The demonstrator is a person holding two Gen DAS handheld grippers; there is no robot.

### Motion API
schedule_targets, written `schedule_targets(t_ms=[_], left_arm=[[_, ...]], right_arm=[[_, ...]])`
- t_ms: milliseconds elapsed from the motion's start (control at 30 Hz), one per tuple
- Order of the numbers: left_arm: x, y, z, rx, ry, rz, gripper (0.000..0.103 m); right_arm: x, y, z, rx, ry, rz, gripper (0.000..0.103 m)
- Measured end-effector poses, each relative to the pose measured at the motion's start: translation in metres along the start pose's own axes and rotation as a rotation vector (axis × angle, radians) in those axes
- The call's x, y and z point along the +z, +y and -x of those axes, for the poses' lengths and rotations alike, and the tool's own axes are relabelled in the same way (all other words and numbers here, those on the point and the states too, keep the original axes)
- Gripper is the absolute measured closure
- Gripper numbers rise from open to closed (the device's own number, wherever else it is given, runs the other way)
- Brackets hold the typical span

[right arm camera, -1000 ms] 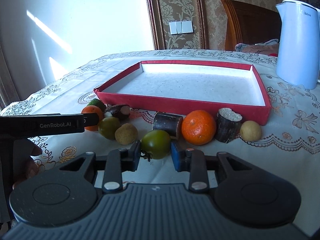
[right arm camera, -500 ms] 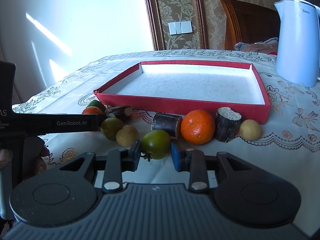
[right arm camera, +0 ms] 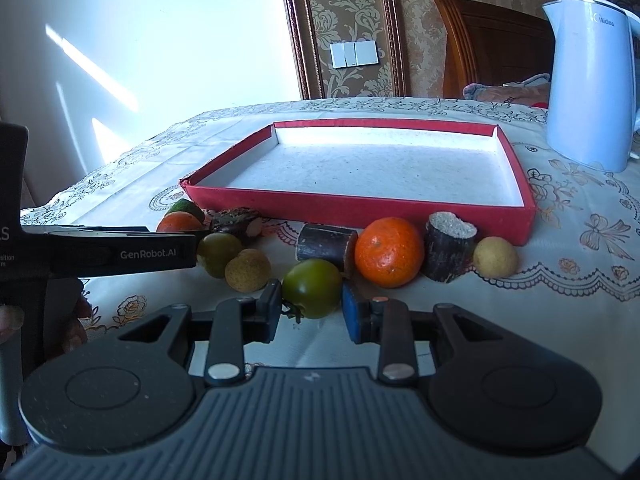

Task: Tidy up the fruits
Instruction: 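Move the left tool to a tangerine while the right tool approaches a dark green citrus, then close the left tool on the tangerine while the right tool grips the green citrus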

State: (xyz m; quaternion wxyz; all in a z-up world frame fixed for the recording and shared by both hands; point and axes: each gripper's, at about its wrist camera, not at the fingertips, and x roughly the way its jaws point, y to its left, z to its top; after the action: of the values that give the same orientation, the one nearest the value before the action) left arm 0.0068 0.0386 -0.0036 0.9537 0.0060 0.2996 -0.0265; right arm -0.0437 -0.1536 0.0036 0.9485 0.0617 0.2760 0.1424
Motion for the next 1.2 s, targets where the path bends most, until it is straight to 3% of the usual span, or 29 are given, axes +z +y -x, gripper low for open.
schedule_targets(t_ms=[133,200,700,1200], left_arm=[[0.000,0.000,0.000,-0.015,-0.002,0.003,0.034],[0.000,0.000,0.000,-0.025,-0.003,0.001,0.042],[-0.005,0.001,0.007,-0.070,-0.011,0.025,0.061],[-0.008,0.007,0.031,-0.074,-0.071,0.056,0.062]], right_arm=[[0.000,0.001,-0.001,-0.007,0.001,0.003,0.073],[-0.001,0.001,-0.001,-0.009,0.001,0.005,0.073],[-0.001,0.001,0.000,-0.009,-0.007,0.003,0.072],[-0.001,0.001,0.011,-0.009,-0.064,0.009,0.073]])
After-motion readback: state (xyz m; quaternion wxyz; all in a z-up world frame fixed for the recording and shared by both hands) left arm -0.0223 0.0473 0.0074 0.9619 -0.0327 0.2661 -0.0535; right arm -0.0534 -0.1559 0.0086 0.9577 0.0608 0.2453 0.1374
